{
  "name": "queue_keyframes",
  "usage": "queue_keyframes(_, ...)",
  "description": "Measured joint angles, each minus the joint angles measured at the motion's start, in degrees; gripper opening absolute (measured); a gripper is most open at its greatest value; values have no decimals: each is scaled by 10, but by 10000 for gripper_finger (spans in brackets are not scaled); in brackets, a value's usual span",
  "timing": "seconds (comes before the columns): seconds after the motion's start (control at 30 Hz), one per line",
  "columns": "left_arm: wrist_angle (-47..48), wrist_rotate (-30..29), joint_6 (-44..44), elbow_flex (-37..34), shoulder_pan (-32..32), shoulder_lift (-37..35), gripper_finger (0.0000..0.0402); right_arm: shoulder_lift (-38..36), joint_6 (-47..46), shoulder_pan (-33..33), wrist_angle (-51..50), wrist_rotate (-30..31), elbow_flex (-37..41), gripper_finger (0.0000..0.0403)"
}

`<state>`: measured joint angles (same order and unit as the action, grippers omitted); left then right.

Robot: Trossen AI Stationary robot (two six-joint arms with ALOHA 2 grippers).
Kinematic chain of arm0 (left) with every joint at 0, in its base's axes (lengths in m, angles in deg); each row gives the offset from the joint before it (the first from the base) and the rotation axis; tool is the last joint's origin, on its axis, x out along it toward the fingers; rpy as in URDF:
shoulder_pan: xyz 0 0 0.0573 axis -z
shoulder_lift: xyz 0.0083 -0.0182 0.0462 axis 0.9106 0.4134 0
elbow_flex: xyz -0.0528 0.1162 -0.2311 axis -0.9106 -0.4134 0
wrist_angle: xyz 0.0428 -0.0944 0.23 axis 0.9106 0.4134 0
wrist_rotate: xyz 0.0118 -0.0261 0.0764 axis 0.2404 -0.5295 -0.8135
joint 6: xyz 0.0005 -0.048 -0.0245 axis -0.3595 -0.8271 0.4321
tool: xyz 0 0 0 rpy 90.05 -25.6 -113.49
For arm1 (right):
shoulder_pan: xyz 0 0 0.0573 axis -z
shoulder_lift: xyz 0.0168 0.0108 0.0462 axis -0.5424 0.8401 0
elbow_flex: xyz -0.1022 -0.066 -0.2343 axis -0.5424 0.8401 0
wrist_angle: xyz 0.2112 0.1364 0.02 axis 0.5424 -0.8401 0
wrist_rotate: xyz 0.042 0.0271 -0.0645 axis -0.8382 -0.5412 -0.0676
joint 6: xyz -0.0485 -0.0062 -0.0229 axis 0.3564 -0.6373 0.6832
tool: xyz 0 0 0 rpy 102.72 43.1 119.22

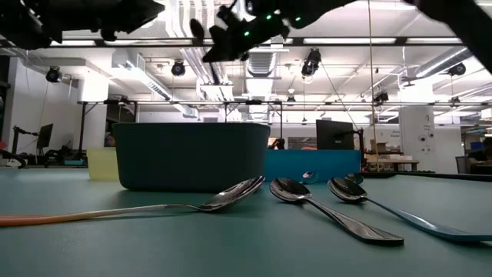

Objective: Sort silverware by color (type)
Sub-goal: Put the blue spoon into the green bin

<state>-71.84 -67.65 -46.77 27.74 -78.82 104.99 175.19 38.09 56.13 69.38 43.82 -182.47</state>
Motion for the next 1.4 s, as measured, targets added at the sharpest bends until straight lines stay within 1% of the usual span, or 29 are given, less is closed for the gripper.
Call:
queue_keyframes(0.2, 18, -36, 33, -6, 0, -36, 153, 123, 7, 14, -79, -48, -157, 8)
queue_keyframes(0.33, 24, -39, 59, -6, 0, -47, 153, 195, 8, 20, -114, -52, -244, 8)
queue_keyframes(0.47, 25, -48, 83, -6, 0, -52, 153, 220, 5, 23, -81, -75, -228, 8)
queue_keyframes(0.57, 31, -65, 94, -6, 0, -54, 153, 236, 9, 24, -86, -83, -228, 8)
queue_keyframes(0.63, 54, -68, 108, -5, 0, -54, 153, 243, 9, 24, -86, -99, -228, 8)
queue_keyframes(0.7, 98, -69, 125, -5, -2, -52, 153, 248, 9, 24, -86, -111, -228, 8)
queue_keyframes(0.77, 187, -68, 121, 9, -11, -52, 152, 249, 16, 24, -87, -112, -228, 8)
queue_keyframes(0.8, 241, -63, 105, 22, -18, -50, 151, 249, 19, 24, -89, -112, -228, 8)
queue_keyframes(0.83, 299, -53, 86, 38, -26, -47, 150, 249, 21, 24, -89, -112, -227, 8)
queue_keyframes(0.93, 460, 7, 30, 96, -59, -25, 142, 249, 23, 24, -89, -112, -228, 8)
queue_keyframes(0.97, 503, 21, 18, 116, -70, -14, 140, 249, 24, 24, -89, -112, -227, 8)
queue_keyframes(1.03, 568, 26, 12, 150, -92, 7, 136, 249, 24, 24, -90, -112, -227, 8)
queue_keyframes(1.2, 649, 26, 50, 216, -137, 54, 142, 249, 25, 24, -94, -112, -227, 8)
queue_keyframes(1.4, 672, 27, 110, 255, -155, 80, 174, 248, 27, 24, -98, -113, -227, 8)
